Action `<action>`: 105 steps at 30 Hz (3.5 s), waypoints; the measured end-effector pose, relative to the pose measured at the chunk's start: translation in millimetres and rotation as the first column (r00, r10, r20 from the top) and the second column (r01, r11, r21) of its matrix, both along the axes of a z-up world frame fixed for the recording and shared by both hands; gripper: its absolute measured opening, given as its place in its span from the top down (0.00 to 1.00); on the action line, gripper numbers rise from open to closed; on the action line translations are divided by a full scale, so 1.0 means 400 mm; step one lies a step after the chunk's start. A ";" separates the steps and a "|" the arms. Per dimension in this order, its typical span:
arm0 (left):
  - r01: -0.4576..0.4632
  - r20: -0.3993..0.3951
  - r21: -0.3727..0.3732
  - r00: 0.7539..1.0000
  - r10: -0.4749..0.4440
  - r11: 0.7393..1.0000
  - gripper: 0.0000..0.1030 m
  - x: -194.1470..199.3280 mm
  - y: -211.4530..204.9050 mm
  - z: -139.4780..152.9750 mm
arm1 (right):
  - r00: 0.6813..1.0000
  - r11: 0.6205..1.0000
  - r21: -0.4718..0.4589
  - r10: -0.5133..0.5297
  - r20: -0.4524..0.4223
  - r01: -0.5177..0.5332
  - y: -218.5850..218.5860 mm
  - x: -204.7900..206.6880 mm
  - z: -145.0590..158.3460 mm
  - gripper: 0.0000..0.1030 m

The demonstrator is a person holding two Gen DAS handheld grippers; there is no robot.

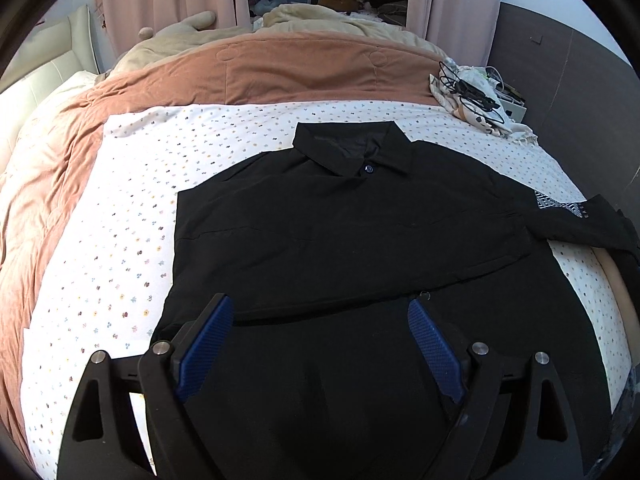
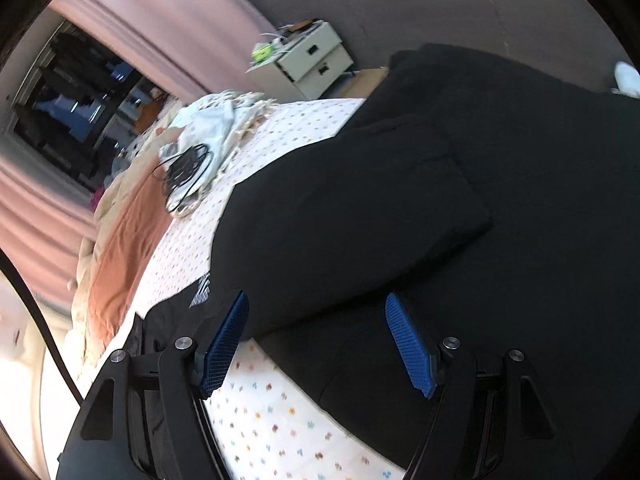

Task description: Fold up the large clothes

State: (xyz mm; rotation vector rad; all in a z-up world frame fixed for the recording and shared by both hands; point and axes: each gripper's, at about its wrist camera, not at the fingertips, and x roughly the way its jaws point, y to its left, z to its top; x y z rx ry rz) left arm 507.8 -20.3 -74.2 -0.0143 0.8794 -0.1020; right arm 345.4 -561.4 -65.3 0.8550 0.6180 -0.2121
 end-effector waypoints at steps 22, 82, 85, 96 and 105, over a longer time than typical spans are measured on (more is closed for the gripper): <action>-0.085 0.056 -0.030 0.995 0.087 0.996 0.12 -0.102 0.232 0.062 | 0.967 0.924 -0.362 0.193 0.166 -0.122 0.394 -0.019 0.379 1.00; -0.106 0.049 -0.065 0.993 0.109 0.992 0.12 -0.142 0.414 0.075 | 0.720 0.670 -0.275 0.673 -0.167 -0.690 0.875 0.324 0.322 0.05; -0.046 0.046 -0.050 0.998 0.048 0.998 0.12 -0.109 0.316 0.078 | 0.758 0.707 -0.279 0.627 -0.177 -0.650 0.781 0.321 0.322 0.05; 0.128 -0.016 0.003 0.992 -0.128 0.992 0.12 0.003 0.008 0.030 | 0.833 0.772 -0.314 0.499 -0.241 -0.553 0.644 0.282 0.244 0.05; 0.226 -0.104 0.048 0.970 -0.220 0.973 0.12 0.083 -0.174 -0.059 | 0.828 0.765 -0.331 0.458 -0.323 -0.552 0.592 0.244 0.127 0.16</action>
